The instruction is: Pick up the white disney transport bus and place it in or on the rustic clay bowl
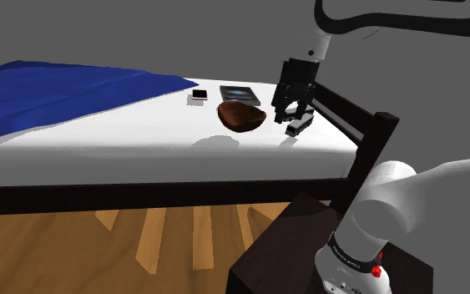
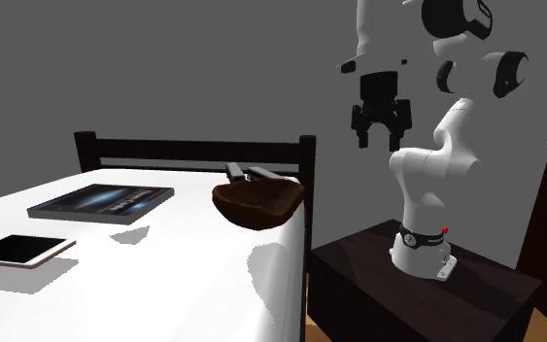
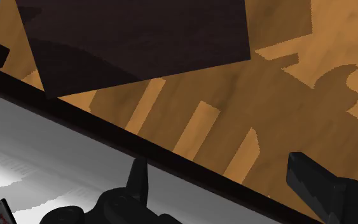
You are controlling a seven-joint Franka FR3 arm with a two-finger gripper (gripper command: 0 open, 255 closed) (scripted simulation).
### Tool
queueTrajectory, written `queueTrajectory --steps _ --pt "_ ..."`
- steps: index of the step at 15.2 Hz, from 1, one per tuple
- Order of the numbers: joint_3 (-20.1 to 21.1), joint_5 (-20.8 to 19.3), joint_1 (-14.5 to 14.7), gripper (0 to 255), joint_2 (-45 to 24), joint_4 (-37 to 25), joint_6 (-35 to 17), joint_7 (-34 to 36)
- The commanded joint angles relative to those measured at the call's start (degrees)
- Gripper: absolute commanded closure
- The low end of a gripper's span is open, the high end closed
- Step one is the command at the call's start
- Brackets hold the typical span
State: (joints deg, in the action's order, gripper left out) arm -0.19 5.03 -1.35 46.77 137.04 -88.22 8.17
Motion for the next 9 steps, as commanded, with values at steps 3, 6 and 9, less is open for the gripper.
queueTrajectory --steps 3,6,9 --pt "-3.0 -2.6 0.1 0 1.3 1.5 0.0 -5.6" --pt "-7.8 -6.7 0.2 0 2.4 3.1 -0.4 -14.1" --pt "-12.7 -10.9 0.4 0 2.4 3.8 -1.3 -22.6"
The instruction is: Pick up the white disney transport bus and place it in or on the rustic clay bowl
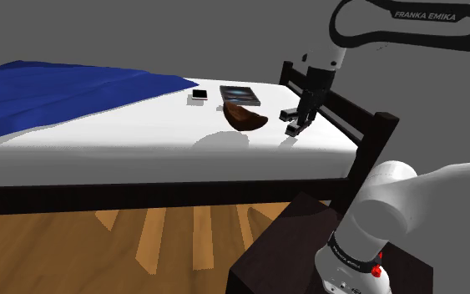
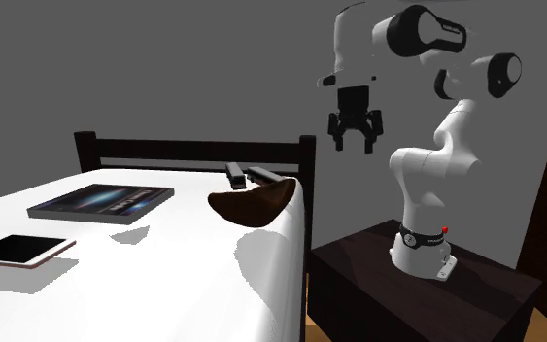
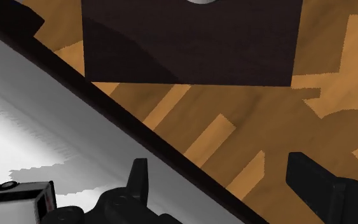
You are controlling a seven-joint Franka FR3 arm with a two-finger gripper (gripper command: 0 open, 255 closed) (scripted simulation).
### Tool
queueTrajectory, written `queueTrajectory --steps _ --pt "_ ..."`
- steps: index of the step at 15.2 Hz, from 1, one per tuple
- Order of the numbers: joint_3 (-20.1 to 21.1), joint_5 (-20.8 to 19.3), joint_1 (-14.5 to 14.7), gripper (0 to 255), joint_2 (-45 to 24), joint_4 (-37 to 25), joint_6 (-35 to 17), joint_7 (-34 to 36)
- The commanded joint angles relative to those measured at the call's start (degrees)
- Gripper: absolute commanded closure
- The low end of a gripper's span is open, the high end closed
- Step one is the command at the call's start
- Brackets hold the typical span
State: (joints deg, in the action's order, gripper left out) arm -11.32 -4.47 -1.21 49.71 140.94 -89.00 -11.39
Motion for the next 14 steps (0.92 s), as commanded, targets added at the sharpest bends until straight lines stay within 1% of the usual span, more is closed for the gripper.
queueTrajectory --steps 1,5,8,11,14 --pt "-3.3 -2.8 0.3 0 -0.8 -0.1 -0.9 -5.9" --pt "-10.1 -7.9 1.0 0 -3.1 -1.0 -3.1 -17.2" --pt "-15.4 -11.1 2.1 0 -6.1 -2.8 -5.3 -25.7" --pt "-20.8 -13.5 3.9 0 -10.0 -5.4 -7.7 -34.1" --pt "-26.3 -14.8 6.4 0 -14.7 -8.8 -10.4 -42.6"
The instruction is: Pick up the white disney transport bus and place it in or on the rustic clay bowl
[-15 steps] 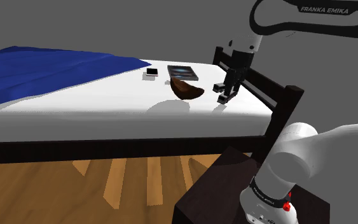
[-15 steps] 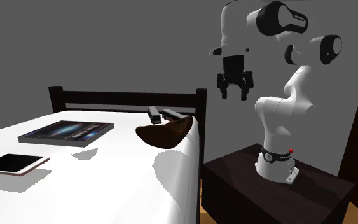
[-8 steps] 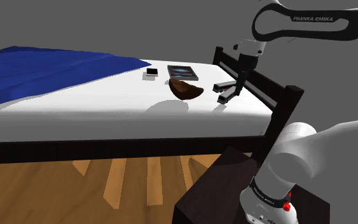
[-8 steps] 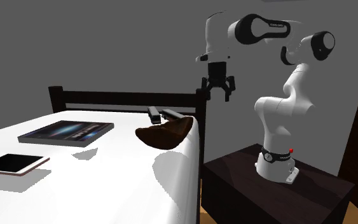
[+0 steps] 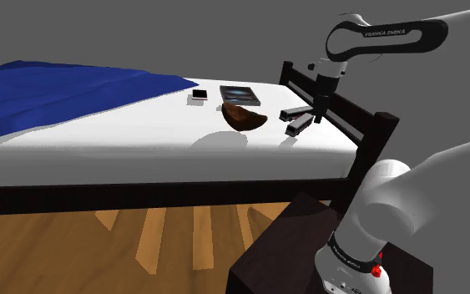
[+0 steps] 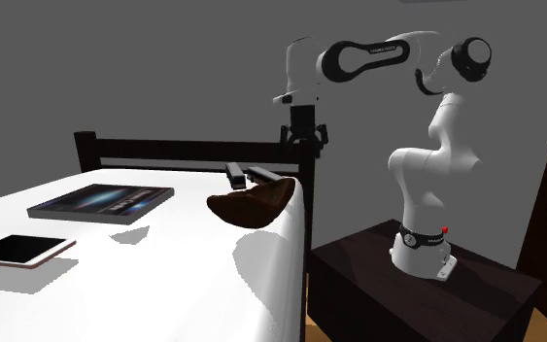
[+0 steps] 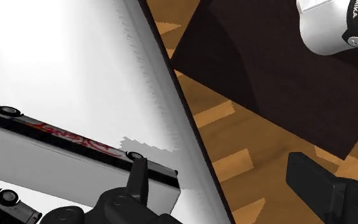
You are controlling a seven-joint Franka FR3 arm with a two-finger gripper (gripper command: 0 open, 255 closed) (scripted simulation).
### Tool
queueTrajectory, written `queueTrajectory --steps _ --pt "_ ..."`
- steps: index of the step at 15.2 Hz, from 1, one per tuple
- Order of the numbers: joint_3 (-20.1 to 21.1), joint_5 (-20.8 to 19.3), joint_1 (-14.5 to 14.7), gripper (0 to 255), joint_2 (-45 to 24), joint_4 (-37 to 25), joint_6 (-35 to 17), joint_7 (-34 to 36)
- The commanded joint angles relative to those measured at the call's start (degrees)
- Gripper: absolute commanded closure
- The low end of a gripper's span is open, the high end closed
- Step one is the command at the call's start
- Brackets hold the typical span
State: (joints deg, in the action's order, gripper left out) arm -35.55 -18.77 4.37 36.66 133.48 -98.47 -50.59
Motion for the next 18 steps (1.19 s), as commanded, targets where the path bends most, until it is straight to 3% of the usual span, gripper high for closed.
queueTrajectory --steps 1,5,8,10,12,13,15,18 --pt "-4.0 -0.7 1.8 0 -3.4 -2.6 -1.8 -6.3" --pt "-12.4 0.6 6.9 0 -11.6 -8.5 -5.5 -18.5" --pt "-19.8 4.4 11.6 0 -19.3 -13.7 -8.2 -28.8" --pt "-25.4 9.3 15.1 0 -26.1 -17.5 -9.8 -37.0" --pt "-31.2 17.7 17.6 0 -35.6 -21.7 -10.8 -47.3" --pt "-32.9 23.4 17.2 0 -41.4 -24.1 -10.7 -53.3" --pt "-30.8 32.3 11.5 0 -50.9 -29.2 -9.4 -62.9" --pt "-24.4 39.3 2.1 0 -59.8 -37.6 -7.1 -71.7"
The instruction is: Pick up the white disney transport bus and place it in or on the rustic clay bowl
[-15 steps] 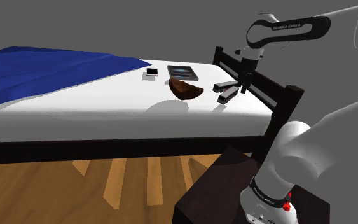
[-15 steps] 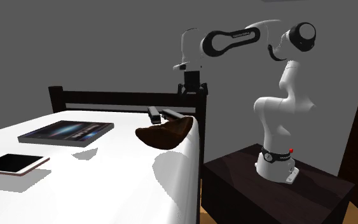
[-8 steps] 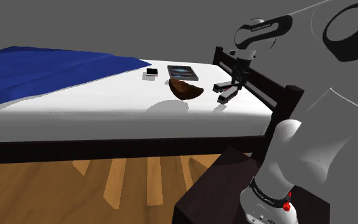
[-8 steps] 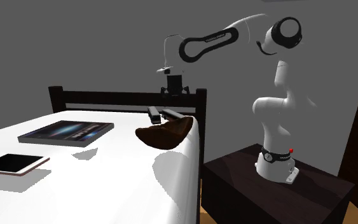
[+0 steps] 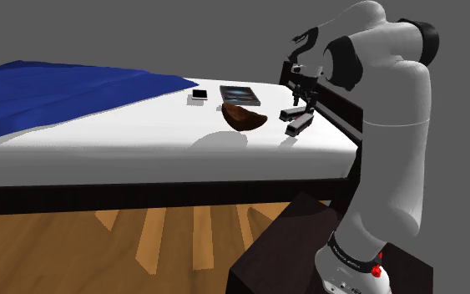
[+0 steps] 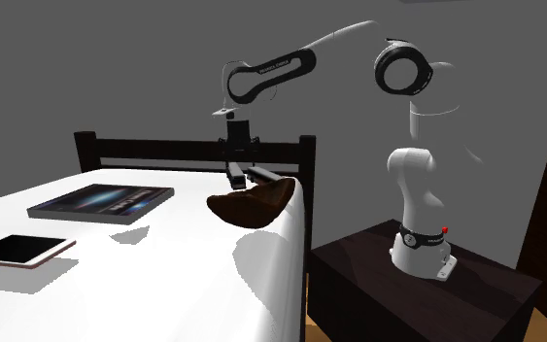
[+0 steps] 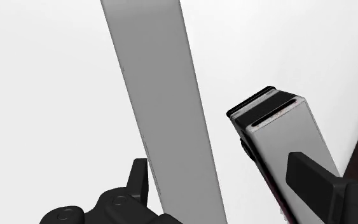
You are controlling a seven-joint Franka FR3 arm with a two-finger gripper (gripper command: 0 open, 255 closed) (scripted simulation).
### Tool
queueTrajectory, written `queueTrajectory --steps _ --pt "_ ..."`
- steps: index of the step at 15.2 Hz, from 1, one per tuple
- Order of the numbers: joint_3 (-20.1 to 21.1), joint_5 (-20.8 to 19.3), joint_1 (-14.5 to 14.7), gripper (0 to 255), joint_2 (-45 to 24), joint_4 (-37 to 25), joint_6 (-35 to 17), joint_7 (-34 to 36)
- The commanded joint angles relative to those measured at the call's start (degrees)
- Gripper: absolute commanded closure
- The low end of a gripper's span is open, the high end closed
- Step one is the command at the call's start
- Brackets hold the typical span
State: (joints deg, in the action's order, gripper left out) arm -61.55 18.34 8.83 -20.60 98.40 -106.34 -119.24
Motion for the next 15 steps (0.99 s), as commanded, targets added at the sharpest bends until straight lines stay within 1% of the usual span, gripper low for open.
queueTrajectory --steps 1,9,15 --pt "3.1 3.4 -4.5 0 -4.4 -4.7 1.4 -4.7" --pt "4.4 5.0 -4.7 0 -5.9 -0.5 -3.7 -5.8" --pt "4.9 4.7 -5.1 0 -5.6 -0.5 -3.8 -5.6"
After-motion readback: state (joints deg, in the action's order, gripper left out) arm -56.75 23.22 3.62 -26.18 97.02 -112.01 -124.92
